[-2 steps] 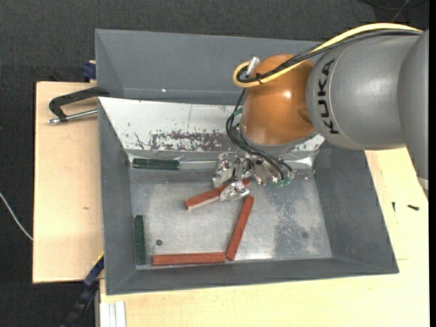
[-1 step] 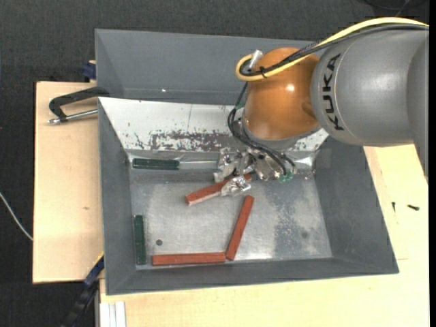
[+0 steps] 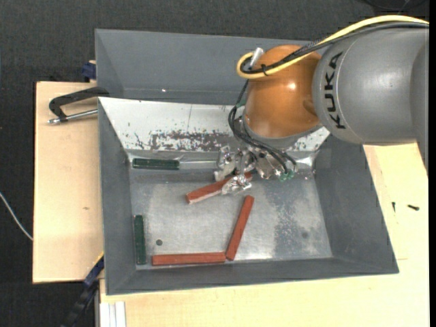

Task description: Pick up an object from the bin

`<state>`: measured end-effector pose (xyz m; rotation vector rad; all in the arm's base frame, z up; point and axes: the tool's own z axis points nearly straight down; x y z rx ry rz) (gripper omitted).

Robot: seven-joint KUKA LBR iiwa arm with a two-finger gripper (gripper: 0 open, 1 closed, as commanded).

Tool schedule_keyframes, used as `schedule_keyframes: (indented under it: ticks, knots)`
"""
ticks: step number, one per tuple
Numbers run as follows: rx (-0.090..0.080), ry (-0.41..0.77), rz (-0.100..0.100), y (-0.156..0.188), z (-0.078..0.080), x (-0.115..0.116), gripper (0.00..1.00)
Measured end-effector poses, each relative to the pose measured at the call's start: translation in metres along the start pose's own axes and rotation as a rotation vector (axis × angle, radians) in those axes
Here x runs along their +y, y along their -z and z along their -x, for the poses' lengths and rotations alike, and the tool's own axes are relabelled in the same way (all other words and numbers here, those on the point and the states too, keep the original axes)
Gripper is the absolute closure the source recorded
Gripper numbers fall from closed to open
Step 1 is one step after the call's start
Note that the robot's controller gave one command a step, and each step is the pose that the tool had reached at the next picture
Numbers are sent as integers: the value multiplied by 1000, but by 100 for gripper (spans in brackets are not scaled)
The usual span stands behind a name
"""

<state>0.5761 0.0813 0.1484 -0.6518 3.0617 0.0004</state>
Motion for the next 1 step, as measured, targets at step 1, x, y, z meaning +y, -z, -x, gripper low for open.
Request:
schedule_keyframes:
  ticks: [1]
  knots:
    - [2,0,1,3,0,0,100]
